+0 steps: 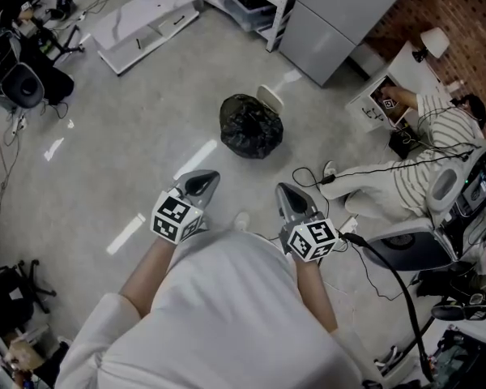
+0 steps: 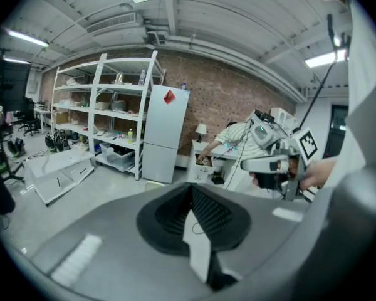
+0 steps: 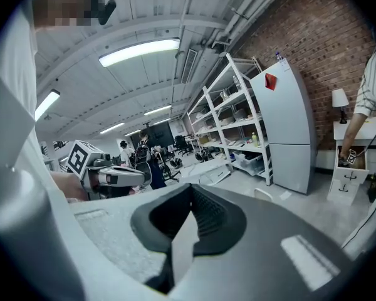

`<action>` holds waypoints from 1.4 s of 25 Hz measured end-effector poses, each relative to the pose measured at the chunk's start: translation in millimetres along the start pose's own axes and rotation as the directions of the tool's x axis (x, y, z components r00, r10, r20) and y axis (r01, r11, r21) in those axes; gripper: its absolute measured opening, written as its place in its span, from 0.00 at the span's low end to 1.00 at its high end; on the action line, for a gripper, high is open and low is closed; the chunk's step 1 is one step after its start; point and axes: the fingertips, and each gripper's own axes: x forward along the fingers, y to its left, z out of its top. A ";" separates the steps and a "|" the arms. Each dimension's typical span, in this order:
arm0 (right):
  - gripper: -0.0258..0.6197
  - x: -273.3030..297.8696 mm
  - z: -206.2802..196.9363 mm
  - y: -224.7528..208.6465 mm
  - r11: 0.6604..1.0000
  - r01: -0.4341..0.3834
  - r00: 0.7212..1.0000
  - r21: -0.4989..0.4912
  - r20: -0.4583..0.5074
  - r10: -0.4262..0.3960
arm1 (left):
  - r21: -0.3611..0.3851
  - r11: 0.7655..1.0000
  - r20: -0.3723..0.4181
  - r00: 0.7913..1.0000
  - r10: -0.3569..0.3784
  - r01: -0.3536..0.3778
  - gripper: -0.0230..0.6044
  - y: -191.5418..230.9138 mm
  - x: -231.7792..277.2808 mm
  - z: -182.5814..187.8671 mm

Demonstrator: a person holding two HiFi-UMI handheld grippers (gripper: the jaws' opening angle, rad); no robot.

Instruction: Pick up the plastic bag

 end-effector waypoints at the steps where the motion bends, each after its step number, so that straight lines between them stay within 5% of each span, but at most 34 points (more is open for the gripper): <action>1: 0.04 -1.7 -1.0 -4.2 1.000 -0.011 1.000 -0.003 -0.004 0.011 | -0.002 1.000 -0.001 1.000 0.007 -0.007 0.04 -1.9 3.9 0.1; 9: 0.04 -17.9 -11.5 -14.7 0.993 -0.086 0.995 -0.077 -0.048 0.082 | -0.009 0.999 -0.009 0.999 0.047 -0.047 0.04 -23.7 15.7 -6.2; 20: 0.04 -28.3 -15.7 -52.6 0.996 -0.064 0.996 -0.057 -0.060 0.060 | -0.015 0.997 -0.016 0.997 0.069 -0.069 0.04 -32.2 39.2 -4.2; 35: 0.04 32.0 14.1 -103.3 0.999 0.040 0.998 -0.029 -0.049 -0.041 | 0.040 0.999 -0.033 0.999 0.030 -0.028 0.04 49.5 90.8 37.5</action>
